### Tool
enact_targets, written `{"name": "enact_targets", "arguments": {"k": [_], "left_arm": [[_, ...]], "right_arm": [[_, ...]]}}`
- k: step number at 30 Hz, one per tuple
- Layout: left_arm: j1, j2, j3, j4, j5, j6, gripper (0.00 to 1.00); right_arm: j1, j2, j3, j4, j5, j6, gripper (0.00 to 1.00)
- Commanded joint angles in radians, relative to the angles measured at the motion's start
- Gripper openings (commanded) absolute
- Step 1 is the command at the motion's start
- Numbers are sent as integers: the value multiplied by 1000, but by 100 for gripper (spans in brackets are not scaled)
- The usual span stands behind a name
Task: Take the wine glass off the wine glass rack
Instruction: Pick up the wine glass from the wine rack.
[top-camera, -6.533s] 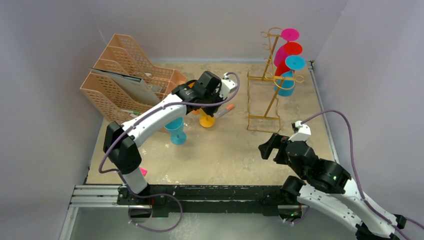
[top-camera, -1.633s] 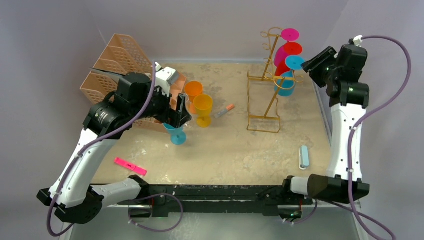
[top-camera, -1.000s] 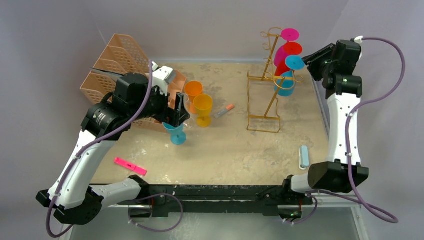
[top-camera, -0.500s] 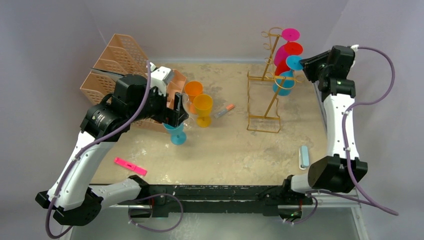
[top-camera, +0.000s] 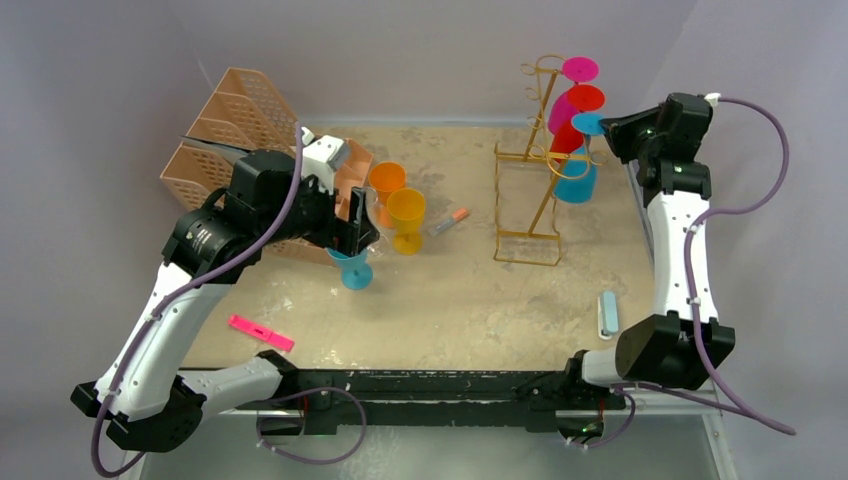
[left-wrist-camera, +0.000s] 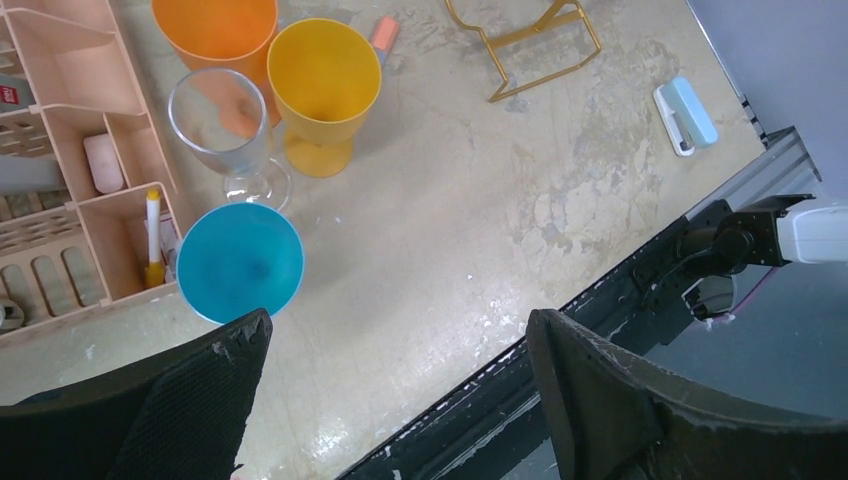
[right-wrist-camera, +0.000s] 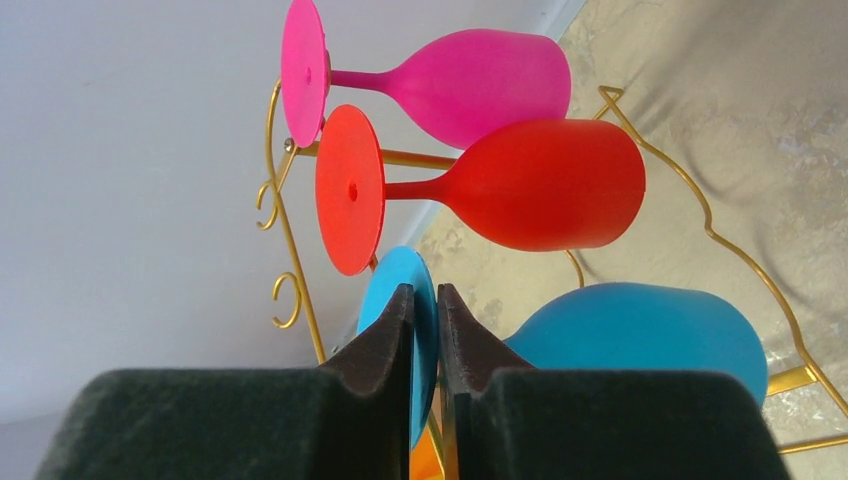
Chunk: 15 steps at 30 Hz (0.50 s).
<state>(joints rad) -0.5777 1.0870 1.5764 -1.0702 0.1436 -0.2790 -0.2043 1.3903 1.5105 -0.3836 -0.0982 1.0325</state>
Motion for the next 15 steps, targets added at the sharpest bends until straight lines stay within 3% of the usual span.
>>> {"name": "enact_targets", "arguments": {"k": [1,6,15], "left_arm": [[4,-17,6,35,52,-21,97],[5,-22,-10,69,101,-36,97],[5,6,4,47,149,-50,97]], "right_arm": [[-4,-31,-28,-12,-13,6,9],[-4,-42,-41,-12,-11,4,0],[-7,-76,-44,30,-2,22,0]]}}
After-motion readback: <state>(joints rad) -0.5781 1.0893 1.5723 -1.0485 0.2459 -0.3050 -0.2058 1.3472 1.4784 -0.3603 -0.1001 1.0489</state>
